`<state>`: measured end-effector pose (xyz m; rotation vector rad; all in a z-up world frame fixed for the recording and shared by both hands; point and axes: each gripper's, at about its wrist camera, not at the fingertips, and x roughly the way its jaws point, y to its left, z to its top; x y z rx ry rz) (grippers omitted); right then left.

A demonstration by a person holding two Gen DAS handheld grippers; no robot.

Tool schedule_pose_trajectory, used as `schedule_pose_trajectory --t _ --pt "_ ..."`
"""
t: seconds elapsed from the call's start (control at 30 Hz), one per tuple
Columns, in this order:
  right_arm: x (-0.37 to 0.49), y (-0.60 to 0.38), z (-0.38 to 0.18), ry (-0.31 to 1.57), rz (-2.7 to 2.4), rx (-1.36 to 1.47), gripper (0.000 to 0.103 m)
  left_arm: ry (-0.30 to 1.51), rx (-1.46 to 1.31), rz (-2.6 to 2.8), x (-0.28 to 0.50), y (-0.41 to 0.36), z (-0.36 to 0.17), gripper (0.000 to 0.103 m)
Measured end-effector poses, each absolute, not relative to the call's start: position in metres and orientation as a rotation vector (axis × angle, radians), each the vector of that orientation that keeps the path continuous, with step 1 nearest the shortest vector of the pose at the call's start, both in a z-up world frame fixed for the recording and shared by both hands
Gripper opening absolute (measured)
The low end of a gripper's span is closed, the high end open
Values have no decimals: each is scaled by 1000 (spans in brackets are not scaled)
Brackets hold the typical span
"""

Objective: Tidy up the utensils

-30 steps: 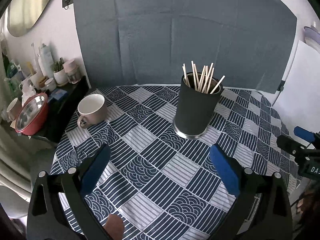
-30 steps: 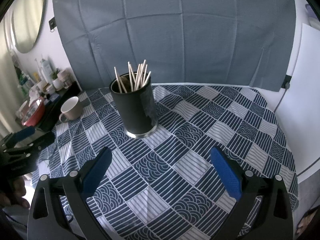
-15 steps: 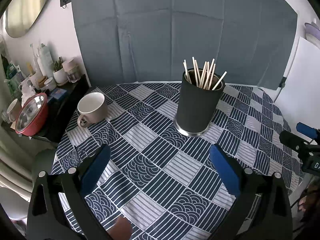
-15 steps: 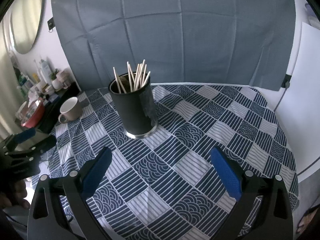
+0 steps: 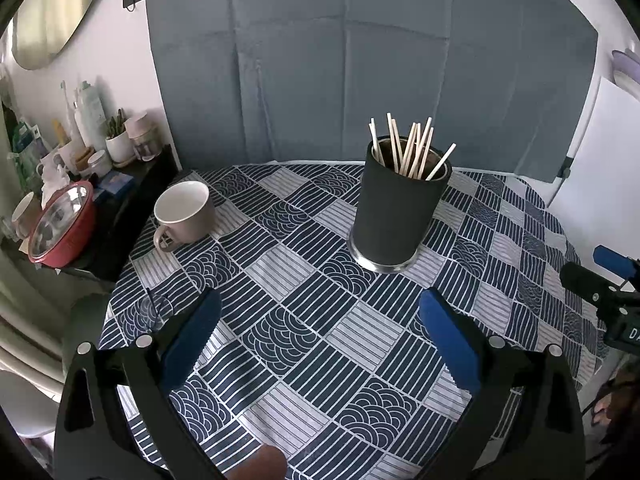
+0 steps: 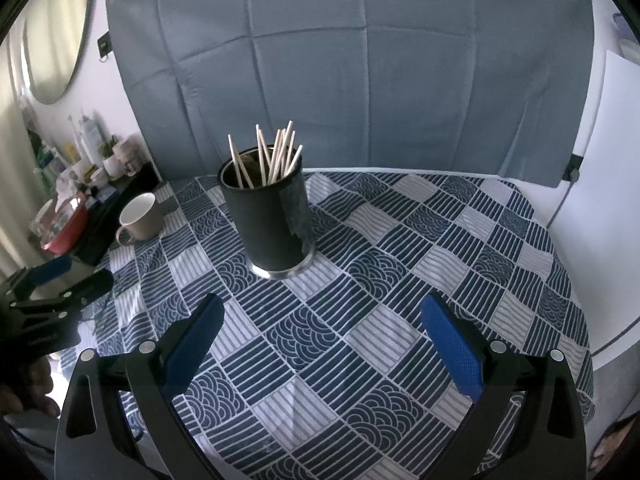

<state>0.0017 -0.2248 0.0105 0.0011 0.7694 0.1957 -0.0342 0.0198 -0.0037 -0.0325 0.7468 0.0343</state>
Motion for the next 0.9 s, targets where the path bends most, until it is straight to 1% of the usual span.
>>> schedule_pose_trajectory --t 0.9 --pt "3 -227 9 772 197 2 95 764 -52 38 -34 17 -6 97"
